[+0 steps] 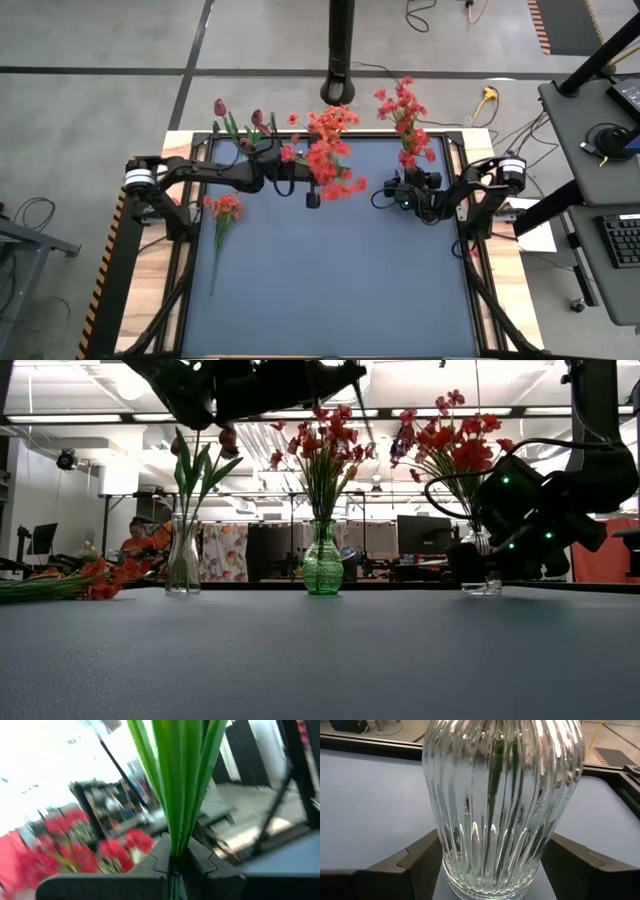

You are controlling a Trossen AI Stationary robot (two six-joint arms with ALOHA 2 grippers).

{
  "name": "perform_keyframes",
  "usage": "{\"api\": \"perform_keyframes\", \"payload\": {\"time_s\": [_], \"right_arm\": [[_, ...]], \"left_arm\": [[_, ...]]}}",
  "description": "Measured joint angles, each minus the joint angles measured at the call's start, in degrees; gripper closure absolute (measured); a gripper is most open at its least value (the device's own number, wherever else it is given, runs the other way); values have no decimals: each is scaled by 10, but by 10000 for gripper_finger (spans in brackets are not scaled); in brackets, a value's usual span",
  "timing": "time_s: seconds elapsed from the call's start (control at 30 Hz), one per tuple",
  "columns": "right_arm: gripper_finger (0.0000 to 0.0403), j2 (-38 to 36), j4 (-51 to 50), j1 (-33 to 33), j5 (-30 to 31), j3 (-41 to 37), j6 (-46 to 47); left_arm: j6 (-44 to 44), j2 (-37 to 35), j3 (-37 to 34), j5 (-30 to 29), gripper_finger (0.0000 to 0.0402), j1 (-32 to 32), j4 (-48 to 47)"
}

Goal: Sort flowers into vase by color
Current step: Put the red flowers into the right transparent vase

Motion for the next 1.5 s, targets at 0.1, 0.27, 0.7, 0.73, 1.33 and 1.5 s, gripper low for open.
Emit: {"api": "perform_keyframes", "payload": {"time_s": [0.1, 0.27, 0.7, 0.73, 1.33, 1.5], "right_arm": [[117, -3, 8, 1, -2, -1, 0], [116, -6, 21, 1, -5, -2, -13], [115, -7, 26, 2, -2, -3, -25], [115, -7, 26, 2, -2, -3, -26], [115, -7, 27, 1, 2, -4, -24], [115, -7, 27, 1, 2, -4, -24]], "left_arm": [[0, 38, 19, 0, 396, 1, 78], [0, 125, 93, 0, 397, 3, 89], [-65, 282, 279, 85, 397, 52, 68], [-62, 286, 280, 85, 397, 53, 67], [-44, 345, 372, 71, 397, 54, 29], [-30, 366, 397, 97, 397, 58, 4]]}}
